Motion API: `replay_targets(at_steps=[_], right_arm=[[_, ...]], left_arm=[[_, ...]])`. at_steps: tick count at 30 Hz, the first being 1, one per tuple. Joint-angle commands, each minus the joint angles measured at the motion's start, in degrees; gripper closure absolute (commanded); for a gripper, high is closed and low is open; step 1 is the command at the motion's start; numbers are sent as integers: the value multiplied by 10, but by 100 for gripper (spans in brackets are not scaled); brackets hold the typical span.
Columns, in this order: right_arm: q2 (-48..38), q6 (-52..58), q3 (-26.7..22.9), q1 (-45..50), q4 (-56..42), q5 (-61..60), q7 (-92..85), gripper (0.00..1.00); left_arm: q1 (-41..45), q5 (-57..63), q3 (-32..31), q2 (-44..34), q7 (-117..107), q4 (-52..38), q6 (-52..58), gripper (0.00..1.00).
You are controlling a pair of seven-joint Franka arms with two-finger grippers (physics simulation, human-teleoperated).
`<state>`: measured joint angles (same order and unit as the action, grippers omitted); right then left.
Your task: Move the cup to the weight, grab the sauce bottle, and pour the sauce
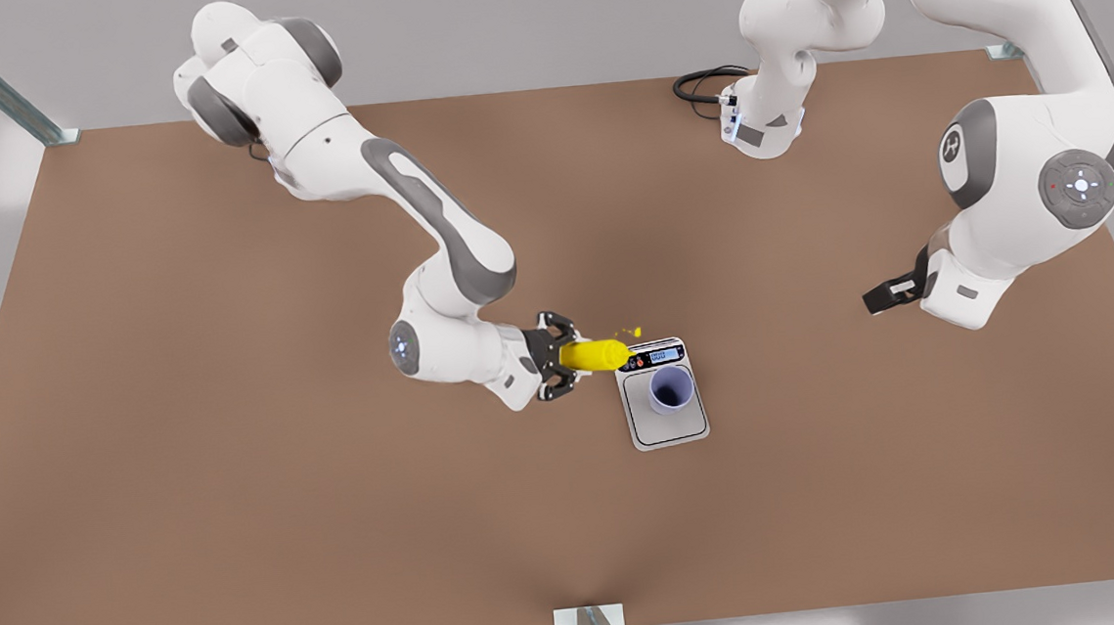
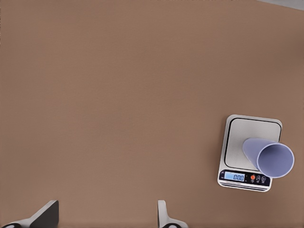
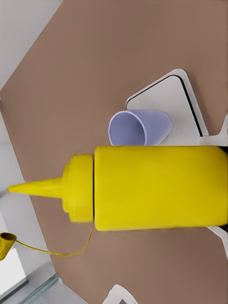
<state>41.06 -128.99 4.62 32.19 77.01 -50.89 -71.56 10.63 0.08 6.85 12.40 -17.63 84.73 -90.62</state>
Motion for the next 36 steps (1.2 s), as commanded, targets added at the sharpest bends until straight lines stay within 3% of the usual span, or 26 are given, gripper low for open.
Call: replay_targets(at_steps=[1, 7, 19, 23, 29, 36], right_arm=[[2, 5, -1, 2, -2, -4, -2, 51], [46, 6, -31, 41, -70, -4, 42, 51], [38, 81, -31, 9, -58, 11, 71, 51], [28, 192, -23, -78, -41, 4, 21, 51], [5, 215, 158, -309, 82, 5, -154, 51], [5, 364, 158, -468, 126, 11, -408, 51]], left_arm=[[0, 0, 0, 0, 0, 0, 0, 0], [1, 0, -1, 0, -4, 0, 4, 0], [13, 0, -2, 0, -5, 0, 8, 0], [18, 0, -2, 0, -20, 0, 8, 0], [20, 0, -2, 0, -20, 0, 7, 0], [21, 0, -2, 2, -21, 0, 6, 0]])
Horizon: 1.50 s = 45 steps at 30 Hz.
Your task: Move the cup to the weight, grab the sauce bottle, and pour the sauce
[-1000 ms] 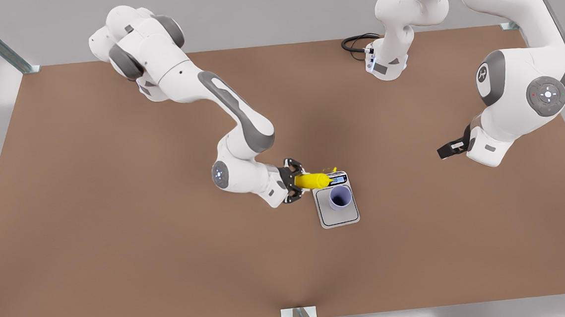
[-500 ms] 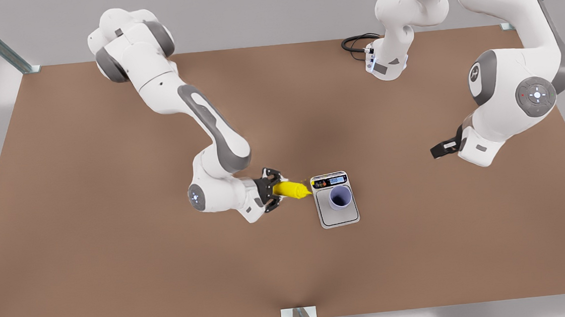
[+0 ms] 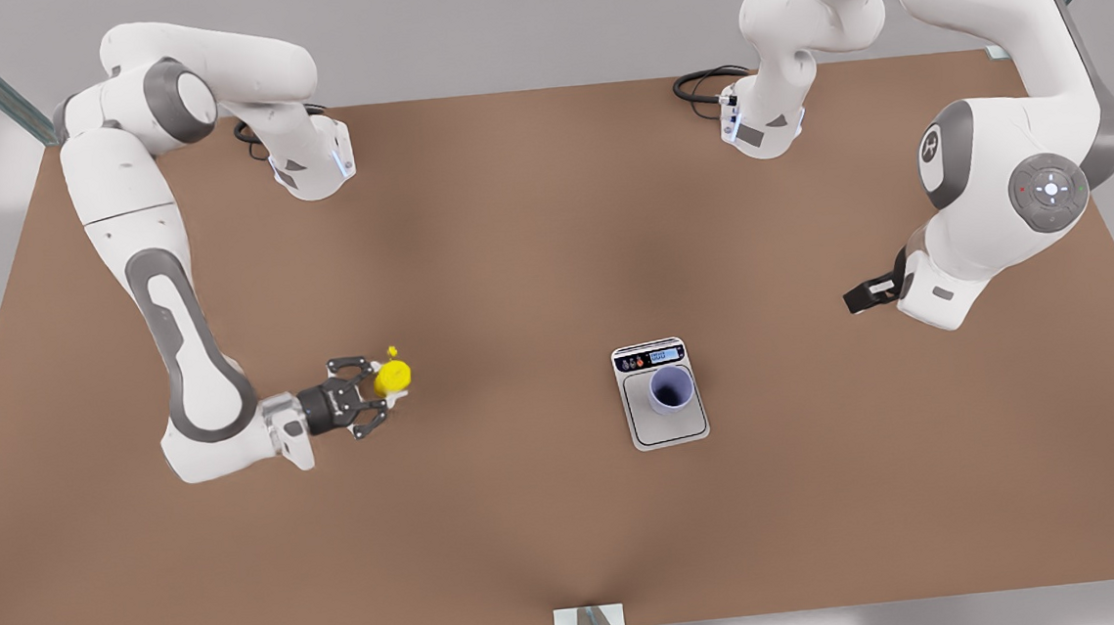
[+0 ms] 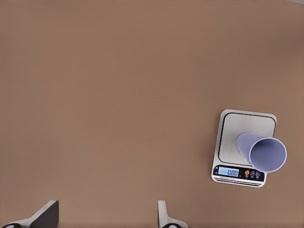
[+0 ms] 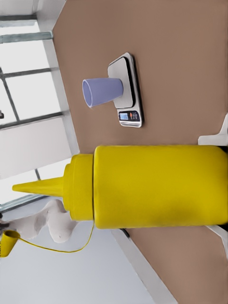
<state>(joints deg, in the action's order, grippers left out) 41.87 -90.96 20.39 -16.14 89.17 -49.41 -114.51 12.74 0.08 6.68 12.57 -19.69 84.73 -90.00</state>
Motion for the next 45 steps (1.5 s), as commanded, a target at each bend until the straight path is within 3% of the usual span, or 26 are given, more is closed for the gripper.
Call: replay_targets(at_steps=[1, 12, 17, 35, 36, 37, 45], right_arm=[[2, 17, 0, -6, -3, 3, -11, 51], [124, 76, -6, -144, -1, -32, -192, 51], [128, 56, -31, -137, -3, -32, -207, 51], [201, 39, -50, -115, -49, -35, -263, 50], [201, 39, -50, -116, -49, -35, -262, 47], [201, 39, -50, -115, -49, -35, -260, 2], [201, 39, -58, -112, -51, -34, -249, 0]], left_arm=[[0, 0, 0, 0, 0, 0, 0, 0], [0, 0, 0, 3, 0, 0, -1, 0], [0, 0, 0, 4, 0, 0, -2, 0], [5, -2, 0, 12, 0, 0, -7, 0], [5, -1, 0, 12, 0, 0, -7, 0], [5, -1, 0, 12, 0, 0, -6, 0], [6, -1, 0, 12, 0, 0, -7, 0]])
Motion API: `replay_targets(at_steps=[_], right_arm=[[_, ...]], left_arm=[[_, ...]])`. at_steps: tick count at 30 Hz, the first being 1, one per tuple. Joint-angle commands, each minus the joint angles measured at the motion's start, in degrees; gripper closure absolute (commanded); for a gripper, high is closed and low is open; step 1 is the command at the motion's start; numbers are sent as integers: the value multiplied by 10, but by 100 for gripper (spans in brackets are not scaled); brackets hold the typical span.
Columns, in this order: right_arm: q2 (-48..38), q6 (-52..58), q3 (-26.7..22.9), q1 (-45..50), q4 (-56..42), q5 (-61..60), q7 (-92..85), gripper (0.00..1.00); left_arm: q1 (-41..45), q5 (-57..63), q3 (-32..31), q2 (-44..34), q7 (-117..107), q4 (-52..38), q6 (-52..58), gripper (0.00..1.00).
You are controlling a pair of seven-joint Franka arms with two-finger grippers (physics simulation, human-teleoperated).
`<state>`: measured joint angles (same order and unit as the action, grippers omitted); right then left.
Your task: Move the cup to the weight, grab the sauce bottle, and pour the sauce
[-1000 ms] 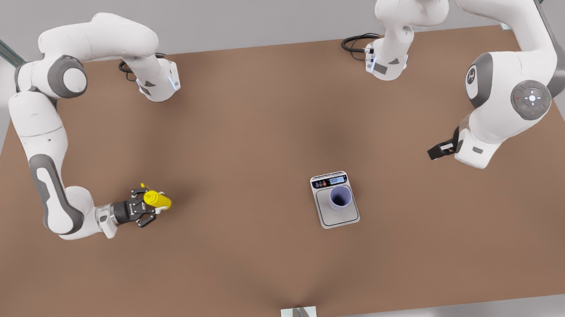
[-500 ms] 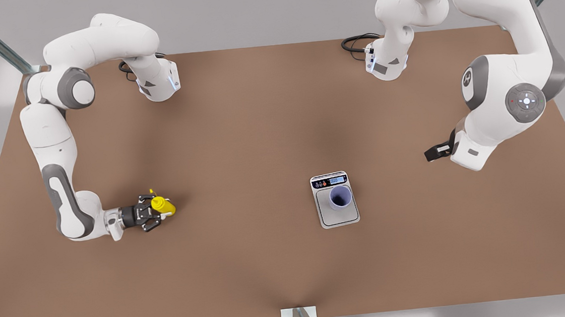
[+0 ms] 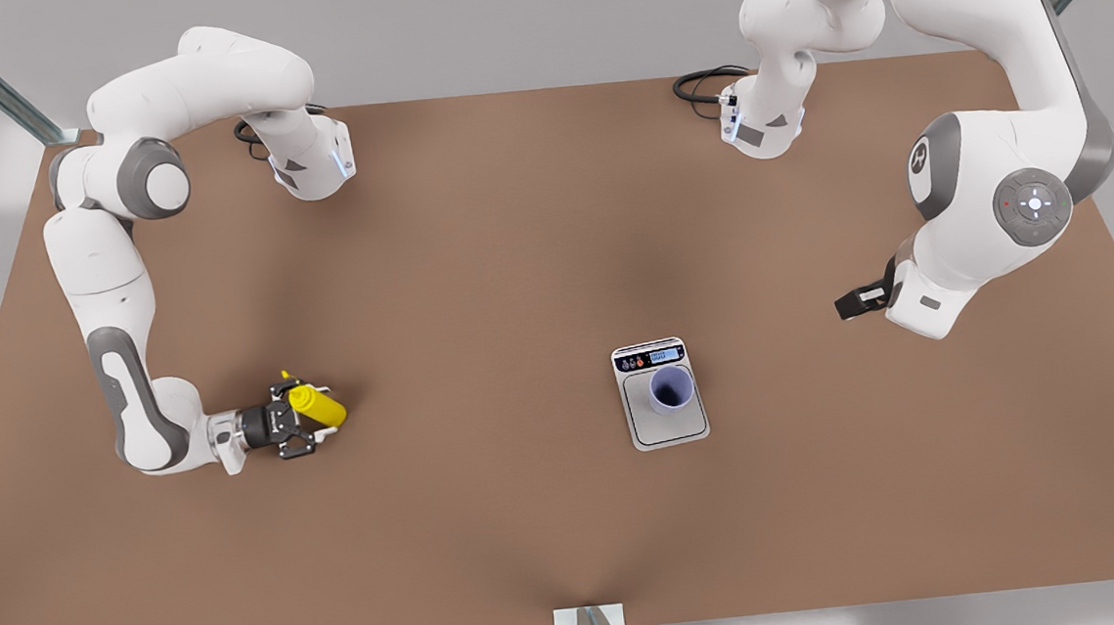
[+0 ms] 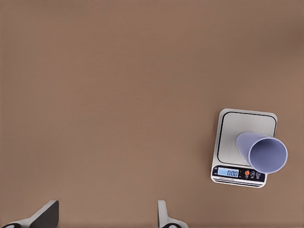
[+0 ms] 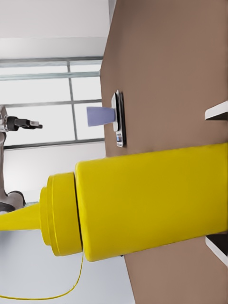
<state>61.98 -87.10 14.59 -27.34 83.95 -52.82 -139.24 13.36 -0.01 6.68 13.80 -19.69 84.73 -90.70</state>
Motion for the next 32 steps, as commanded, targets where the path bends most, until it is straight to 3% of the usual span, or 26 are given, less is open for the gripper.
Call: replay_targets(at_steps=[1, 8, 10, 12, 15, 17, 19, 22, 23, 24, 25, 27, 32], right_arm=[[0, 0, 0, 0, 0, 0, 3, 0], [0, 0, -2, 0, -1, 1, 6, 0], [-4, 4, -24, -5, -12, 3, 6, 0], [-8, 45, -56, -19, -37, 16, 10, 0], [-31, 130, -54, -97, -110, 96, 98, 0], [-103, 174, -33, -63, -185, 148, 309, 0], [-177, 172, -12, 45, -258, 214, 535, 0], [-285, 100, -16, 199, -261, 337, 798, 0], [-349, 50, -17, 233, -198, 390, 896, 0], [-420, -6, -18, 253, -116, 475, 1106, 0], [-438, -11, -20, 252, -99, 527, 1221, 0], [-499, -5, -20, 240, -35, 566, 1332, 0], [-496, 20, -18, 214, -55, 563, 1396, 0]], left_arm=[[0, 0, 0, 0, 0, 0, 0, 0], [0, 0, 0, 0, 0, 0, 0, 0], [0, 0, 0, 0, 0, 0, 0, 0], [0, 0, 0, 0, 0, 0, 0, 0], [-1, 0, 0, 3, 0, 0, -4, 0], [-1, 0, 0, 3, 1, 0, -5, 0], [-1, 1, 0, 3, 1, 0, -4, 0], [1, 1, 0, 3, 1, 0, -4, 0], [1, 1, 0, 3, 1, 0, -4, 0], [0, 1, 0, 3, 0, 0, -4, 0], [0, 1, 0, 3, 1, 0, -4, 0], [0, 0, 0, 4, 1, 0, -4, 0], [0, 1, 0, 4, 1, 0, -4, 0]])
